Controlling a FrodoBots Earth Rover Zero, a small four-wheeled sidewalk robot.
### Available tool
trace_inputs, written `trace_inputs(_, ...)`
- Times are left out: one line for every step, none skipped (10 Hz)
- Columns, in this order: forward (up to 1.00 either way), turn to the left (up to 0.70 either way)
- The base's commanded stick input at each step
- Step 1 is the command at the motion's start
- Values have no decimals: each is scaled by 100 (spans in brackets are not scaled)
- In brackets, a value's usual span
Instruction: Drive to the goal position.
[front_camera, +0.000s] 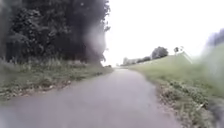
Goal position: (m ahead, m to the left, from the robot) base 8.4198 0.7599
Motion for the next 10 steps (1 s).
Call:
trace_inputs(100, 0)
trace_inputs(100, -1)
trace_inputs(100, -36)
trace_inputs(100, -39)
trace_inputs(100, -40)
trace_inputs(100, -40)
trace_inputs(100, -40)
trace_inputs(100, -33)
trace_inputs(100, -3)
trace_inputs(100, -1)
